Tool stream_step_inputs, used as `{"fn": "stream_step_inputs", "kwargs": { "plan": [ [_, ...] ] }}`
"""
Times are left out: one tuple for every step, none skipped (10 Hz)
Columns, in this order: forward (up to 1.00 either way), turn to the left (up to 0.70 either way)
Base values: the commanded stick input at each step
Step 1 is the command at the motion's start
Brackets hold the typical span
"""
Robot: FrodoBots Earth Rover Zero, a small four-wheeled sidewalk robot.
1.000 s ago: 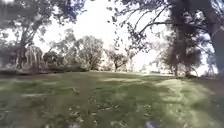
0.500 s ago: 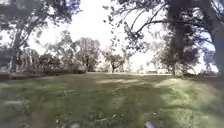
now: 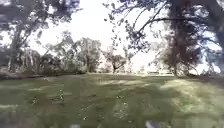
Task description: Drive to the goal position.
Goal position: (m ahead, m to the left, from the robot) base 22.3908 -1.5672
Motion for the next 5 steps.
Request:
{"fn": "stream_step_inputs", "kwargs": {
  "plan": [
    [0.70, -0.35],
    [0.70, -0.35],
    [0.70, -0.35],
    [0.70, -0.35],
    [0.70, -0.35]
  ]
}}
